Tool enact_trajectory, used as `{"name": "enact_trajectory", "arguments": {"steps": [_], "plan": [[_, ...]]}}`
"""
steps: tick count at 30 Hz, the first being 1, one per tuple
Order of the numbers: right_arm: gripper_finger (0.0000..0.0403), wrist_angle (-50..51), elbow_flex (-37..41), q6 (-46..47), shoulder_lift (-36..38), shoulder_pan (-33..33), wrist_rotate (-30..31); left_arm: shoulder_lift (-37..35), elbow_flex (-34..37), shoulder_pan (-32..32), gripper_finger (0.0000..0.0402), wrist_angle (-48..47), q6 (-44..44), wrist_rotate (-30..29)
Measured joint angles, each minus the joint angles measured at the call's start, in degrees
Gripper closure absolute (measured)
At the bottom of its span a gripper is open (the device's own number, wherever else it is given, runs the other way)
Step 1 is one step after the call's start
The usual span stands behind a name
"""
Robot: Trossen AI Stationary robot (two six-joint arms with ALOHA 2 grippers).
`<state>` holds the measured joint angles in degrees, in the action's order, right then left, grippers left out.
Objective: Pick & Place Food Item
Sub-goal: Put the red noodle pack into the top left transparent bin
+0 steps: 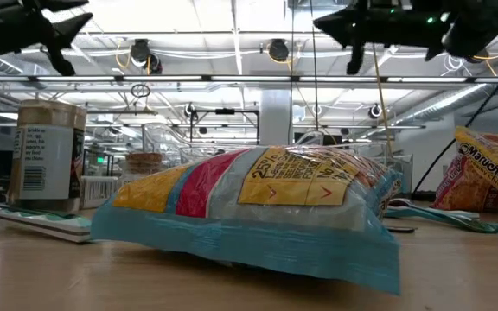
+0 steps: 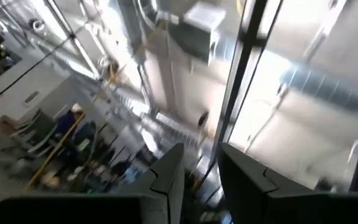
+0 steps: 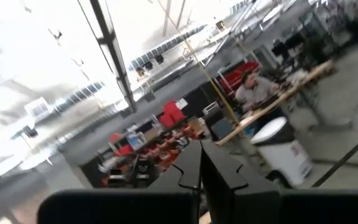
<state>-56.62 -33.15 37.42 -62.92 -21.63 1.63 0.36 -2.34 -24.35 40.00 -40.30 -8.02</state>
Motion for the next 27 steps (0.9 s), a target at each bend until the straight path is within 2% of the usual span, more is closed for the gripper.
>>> {"name": "enact_trajectory", "arguments": {"steps": [4,7,9,12,15,17,22,27], "plan": [[0.0403,-1.83,-0.02,8.70,-4.67,-0.02,0.00,0.02,-0.78,-0.01,0.0300,3.22,-0.47,-2.56],[0.0403,-1.61,0.00,13.89,-7.30,-0.02,-0.20,0.29,-5.40,0.01,0.0300,0.34,3.55,-1.58],[0.0403,-1.85,0.00,17.51,-8.40,-0.01,-0.22,1.64,-10.36,0.01,0.0300,-7.90,7.27,0.22],[0.0403,-1.84,0.00,20.53,-9.66,0.00,-0.22,5.68,-21.13,0.01,0.0300,-25.43,13.32,2.44],[0.0403,-1.77,0.00,20.51,-10.22,-0.02,-0.22,12.05,-32.97,0.01,0.0300,-42.73,18.46,3.12],[0.0403,-1.80,-0.01,20.46,-10.39,-0.01,-0.20,17.09,-39.86,0.01,0.0300,-50.80,21.07,3.61],[0.0403,-1.63,0.00,20.45,-10.42,-0.01,-0.17,27.52,-51.44,0.01,0.0300,-58.63,27.05,5.11],[0.0403,-1.89,-0.02,20.44,-10.42,-0.02,-0.10,34.89,-55.73,0.01,0.0300,-58.88,29.77,5.12]]}}
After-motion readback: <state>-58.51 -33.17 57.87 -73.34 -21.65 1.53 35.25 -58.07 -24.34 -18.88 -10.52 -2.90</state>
